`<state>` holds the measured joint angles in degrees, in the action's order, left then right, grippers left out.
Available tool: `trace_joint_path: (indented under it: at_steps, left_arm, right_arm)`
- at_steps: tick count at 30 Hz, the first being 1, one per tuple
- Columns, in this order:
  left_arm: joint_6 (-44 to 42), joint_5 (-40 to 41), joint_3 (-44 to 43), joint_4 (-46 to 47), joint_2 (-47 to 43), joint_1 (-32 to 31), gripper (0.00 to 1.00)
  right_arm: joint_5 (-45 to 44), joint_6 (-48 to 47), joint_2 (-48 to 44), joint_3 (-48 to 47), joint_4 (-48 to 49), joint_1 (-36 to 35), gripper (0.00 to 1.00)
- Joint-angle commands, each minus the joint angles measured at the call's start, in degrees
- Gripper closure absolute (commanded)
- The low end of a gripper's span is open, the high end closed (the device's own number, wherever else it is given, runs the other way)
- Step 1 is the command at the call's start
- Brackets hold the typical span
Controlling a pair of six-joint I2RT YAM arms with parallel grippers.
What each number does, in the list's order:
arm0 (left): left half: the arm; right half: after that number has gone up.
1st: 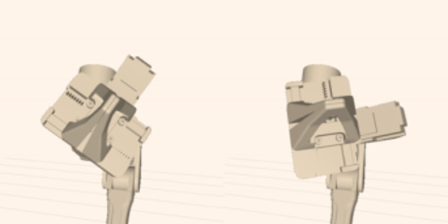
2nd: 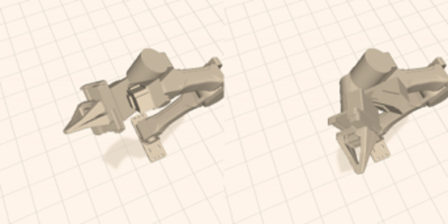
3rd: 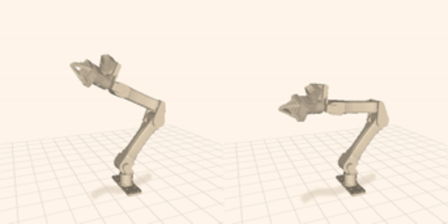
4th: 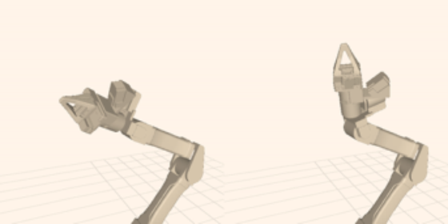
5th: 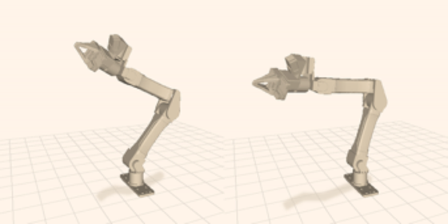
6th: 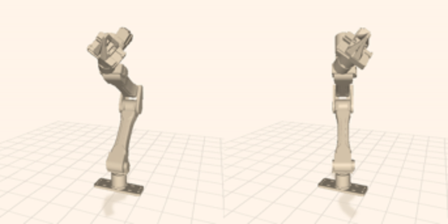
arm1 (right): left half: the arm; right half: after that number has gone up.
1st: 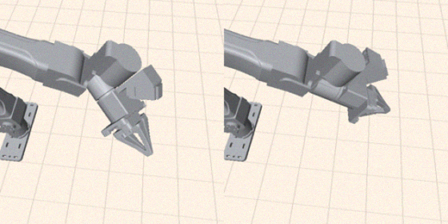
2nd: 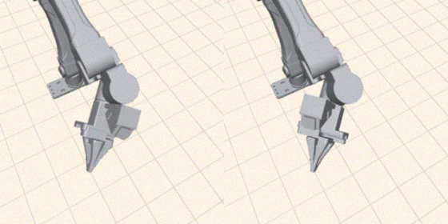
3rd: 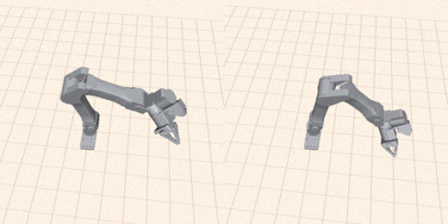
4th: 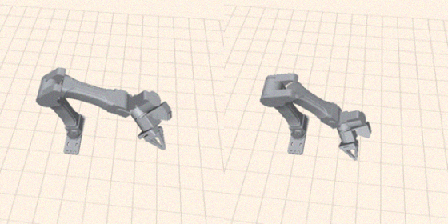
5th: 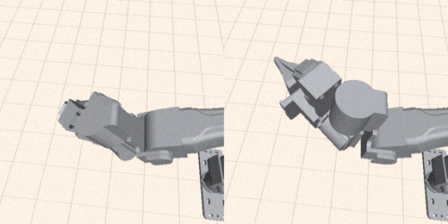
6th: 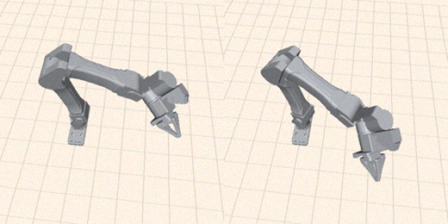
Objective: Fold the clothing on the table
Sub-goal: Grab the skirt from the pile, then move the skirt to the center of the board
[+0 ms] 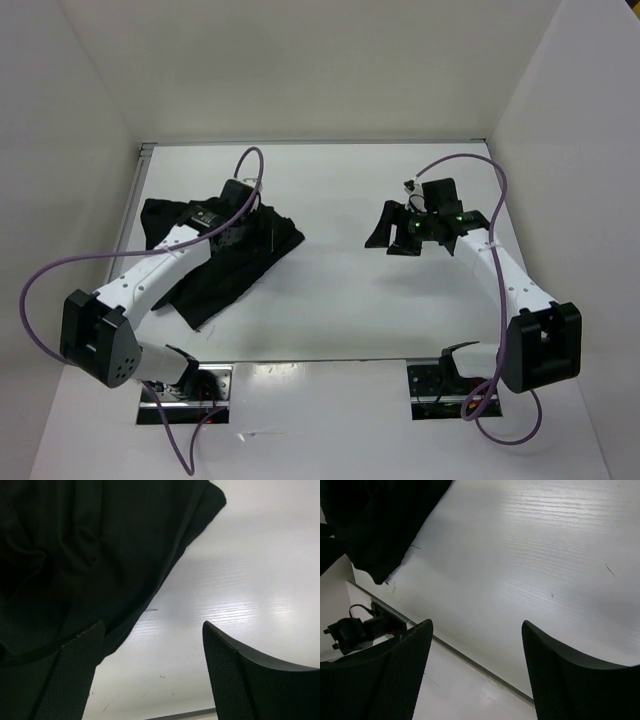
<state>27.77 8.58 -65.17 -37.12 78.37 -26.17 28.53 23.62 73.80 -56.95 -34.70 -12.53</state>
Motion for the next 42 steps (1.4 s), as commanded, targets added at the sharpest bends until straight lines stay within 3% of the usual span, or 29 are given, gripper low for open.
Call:
trace_joint_path:
  at_steps: [1,6,11,14,15,16,20,21,24,29,31,34,37,41,42]
  left_arm:
    - [-2.98,3.8,-2.42,-0.66,1.43,-0.11,0.14]
    - [-5.18,8.47,-2.95,-2.16,10.65,-0.11,0.12]
    - [-6.59,4.27,-3.48,-0.15,19.44,-0.11,0.34]
    - [-7.11,-0.47,-4.69,1.0,20.76,-0.11,0.77]
    - [-7.64,-3.28,-7.23,1.61,20.77,-0.63,1.0]
    - [-7.64,-3.31,-7.26,1.62,20.77,-0.63,1.0]
    - [-8.96,-13.04,-23.65,-0.93,18.58,-3.0,1.0]
    - [-9.48,-15.93,-31.61,-1.63,17.79,-3.53,1.0]
    - [-8.97,-16.93,-42.37,-3.12,17.78,-4.24,1.0]
    - [-7.65,-10.16,-43.04,-4.45,17.78,-3.45,1.0]
    - [-6.25,-10.16,-40.84,-4.45,18.31,-2.05,0.76]
    - [-5.1,-6.84,-35.04,-2.17,17.61,-2.04,0.23]
    - [-4.39,-4.27,-31.43,-2.16,17.61,-1.52,0.09]
    - [-3.78,-2.26,-29.15,-2.16,18.22,-1.51,0.08]
    - [-3.78,-2.25,-29.14,-1.64,17.7,-1.51,0.08]
  right_arm:
    - [-1.55,1.25,-0.15,-3.78,2.62,-1.0,0.23]
    - [-1.55,1.78,-0.67,-3.18,2.62,-1.0,0.23]
    - [-2.08,1.78,-1.2,-3.17,3.15,-1.0,0.23]
    - [-3.4,1.78,-2.51,-3.17,2.62,-1.0,0.23]
    - [-4.18,1.78,-3.3,-3.17,2.62,-1.0,0.23]
    - [-5.23,1.78,-3.31,-3.17,2.62,-1.0,0.23]
    - [-6.91,2.31,-4.72,-3.17,2.62,-1.0,0.23]
    - [-6.91,2.31,-4.72,-3.17,2.62,-1.0,0.23]
    - [-7.44,2.31,-4.72,-3.17,2.62,-0.48,0.23]
    - [-7.44,2.93,-4.72,-1.41,3.23,-0.47,0.23]
    - [-7.44,2.93,-4.72,-0.88,3.23,-0.47,0.23]
    - [-7.44,2.93,-4.72,-0.88,3.23,-0.47,0.23]
    - [-7.44,2.93,-4.72,-0.36,3.23,-0.47,0.23]
    - [-11.12,3.45,-4.72,-0.97,1.75,-0.47,0.23]
    - [-15.92,3.45,-3.93,-1.49,0.87,-0.47,0.23]
